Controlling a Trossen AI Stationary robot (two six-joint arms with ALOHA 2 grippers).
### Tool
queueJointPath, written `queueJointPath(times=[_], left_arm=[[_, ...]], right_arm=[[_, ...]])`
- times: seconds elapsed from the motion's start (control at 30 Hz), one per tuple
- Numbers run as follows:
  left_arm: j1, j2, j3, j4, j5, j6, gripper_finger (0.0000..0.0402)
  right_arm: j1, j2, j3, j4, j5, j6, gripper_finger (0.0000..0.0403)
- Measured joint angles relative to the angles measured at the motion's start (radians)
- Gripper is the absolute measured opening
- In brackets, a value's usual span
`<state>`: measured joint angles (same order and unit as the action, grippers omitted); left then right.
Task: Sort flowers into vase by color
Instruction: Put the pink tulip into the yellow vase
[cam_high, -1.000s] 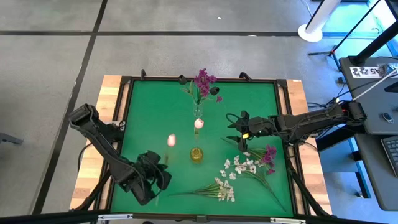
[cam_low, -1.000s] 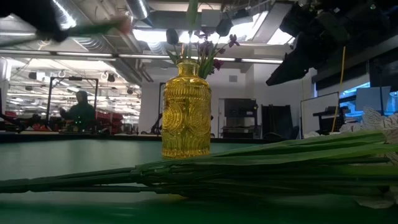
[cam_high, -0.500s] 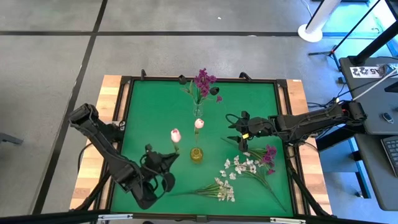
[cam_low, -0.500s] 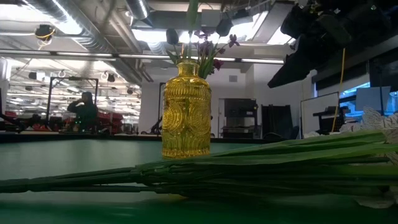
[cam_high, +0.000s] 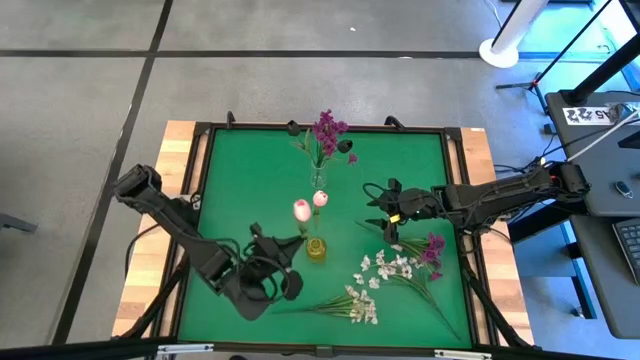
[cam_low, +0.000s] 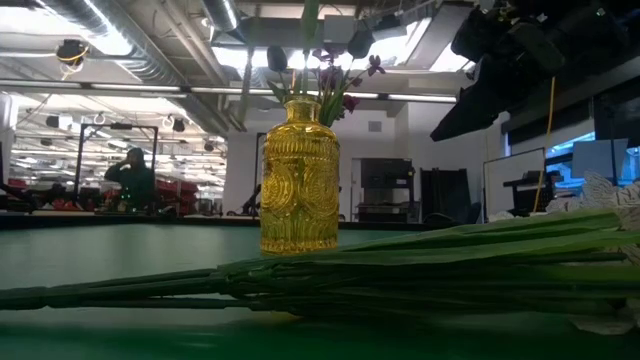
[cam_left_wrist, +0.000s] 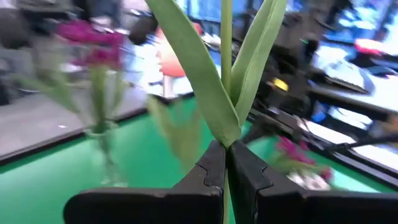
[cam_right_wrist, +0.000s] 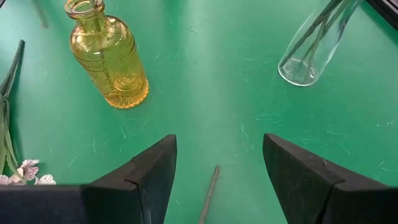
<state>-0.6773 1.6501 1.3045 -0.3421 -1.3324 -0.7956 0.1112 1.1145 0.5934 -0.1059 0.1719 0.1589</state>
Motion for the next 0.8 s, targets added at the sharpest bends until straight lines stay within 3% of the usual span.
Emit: queueJointPath(times=[0.17, 0.33, 0.43, 0.57, 0.8], left_arm=[[0.022, 0.000, 0.000, 0.351, 0.187, 0.379, 0.0000], [0.024, -0.001, 0.000, 0.693, 0.216, 0.762, 0.0000], [0.025, -0.003, 0.002, 0.775, 0.217, 0.928, 0.0000], [0.058, -0.003, -0.015, 0.770, 0.210, 0.988, 0.0000], [0.131, -0.003, -0.090, 0.769, 0.232, 0.954, 0.0000]], right_arm=[[0.000, 0.000, 0.000, 0.001, 0.000, 0.002, 0.0238], [0.000, 0.000, 0.000, 0.001, -0.007, 0.002, 0.0238], [0.000, 0.000, 0.000, 0.001, -0.008, 0.002, 0.0238], [0.000, 0.000, 0.000, 0.001, -0.008, 0.002, 0.0238], [0.000, 0.000, 0.000, 0.000, -0.008, 0.002, 0.0238]])
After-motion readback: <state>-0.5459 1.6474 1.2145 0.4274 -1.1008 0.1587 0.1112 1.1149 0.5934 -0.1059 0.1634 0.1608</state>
